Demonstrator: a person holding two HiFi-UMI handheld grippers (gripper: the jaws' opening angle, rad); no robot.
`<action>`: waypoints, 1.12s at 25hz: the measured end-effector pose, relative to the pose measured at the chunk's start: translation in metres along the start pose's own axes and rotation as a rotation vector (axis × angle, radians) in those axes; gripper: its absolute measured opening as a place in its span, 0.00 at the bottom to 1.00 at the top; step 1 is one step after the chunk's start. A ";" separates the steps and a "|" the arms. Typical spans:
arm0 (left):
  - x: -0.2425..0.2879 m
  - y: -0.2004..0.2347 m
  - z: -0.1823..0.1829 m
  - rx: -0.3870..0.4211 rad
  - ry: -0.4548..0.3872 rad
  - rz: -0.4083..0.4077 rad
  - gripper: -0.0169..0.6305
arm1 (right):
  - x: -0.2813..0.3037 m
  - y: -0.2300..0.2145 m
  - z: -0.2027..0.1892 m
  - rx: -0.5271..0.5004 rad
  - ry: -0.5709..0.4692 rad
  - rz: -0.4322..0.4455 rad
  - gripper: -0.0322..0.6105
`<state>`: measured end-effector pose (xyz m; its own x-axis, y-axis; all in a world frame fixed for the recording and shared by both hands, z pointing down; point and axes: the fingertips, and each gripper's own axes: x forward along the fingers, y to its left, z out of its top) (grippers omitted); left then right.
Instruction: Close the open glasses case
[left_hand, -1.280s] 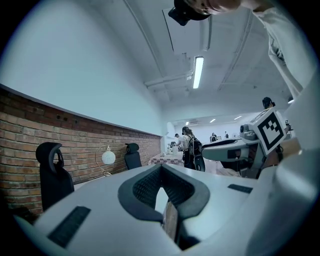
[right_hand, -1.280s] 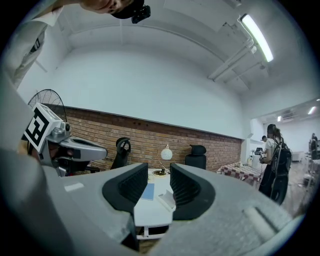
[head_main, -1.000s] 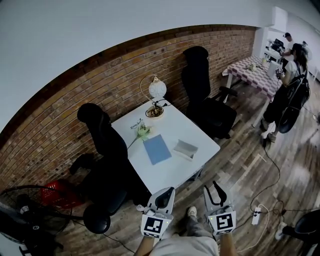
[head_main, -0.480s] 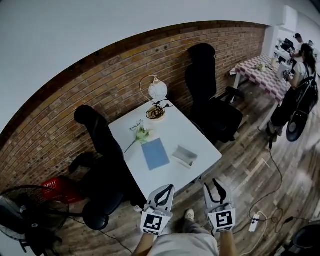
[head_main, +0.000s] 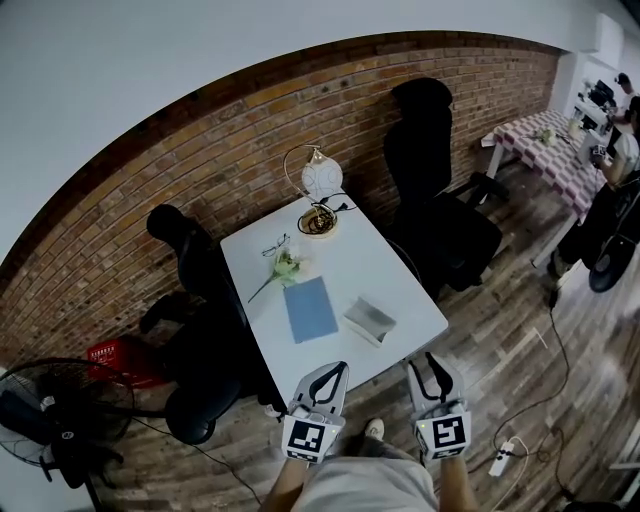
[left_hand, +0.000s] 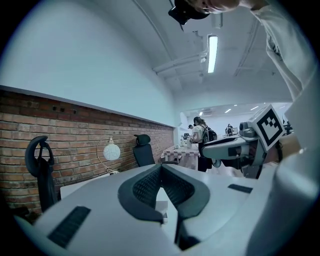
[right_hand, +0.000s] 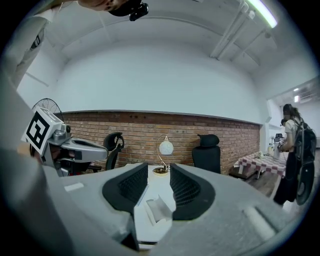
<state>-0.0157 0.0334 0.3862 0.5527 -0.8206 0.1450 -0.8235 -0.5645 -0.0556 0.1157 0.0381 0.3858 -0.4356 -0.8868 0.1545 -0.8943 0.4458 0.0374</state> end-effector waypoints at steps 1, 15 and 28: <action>0.005 0.000 -0.001 0.006 -0.001 0.006 0.03 | 0.003 -0.004 -0.001 0.001 0.002 0.009 0.24; 0.042 0.003 -0.011 -0.011 0.047 0.055 0.03 | 0.035 -0.032 -0.013 0.027 -0.016 0.077 0.24; 0.076 0.019 -0.040 -0.046 0.100 0.023 0.03 | 0.073 -0.043 -0.041 0.042 0.074 0.072 0.24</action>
<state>0.0058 -0.0363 0.4360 0.5203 -0.8189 0.2423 -0.8420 -0.5393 -0.0150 0.1265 -0.0409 0.4363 -0.4919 -0.8404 0.2275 -0.8650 0.5015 -0.0174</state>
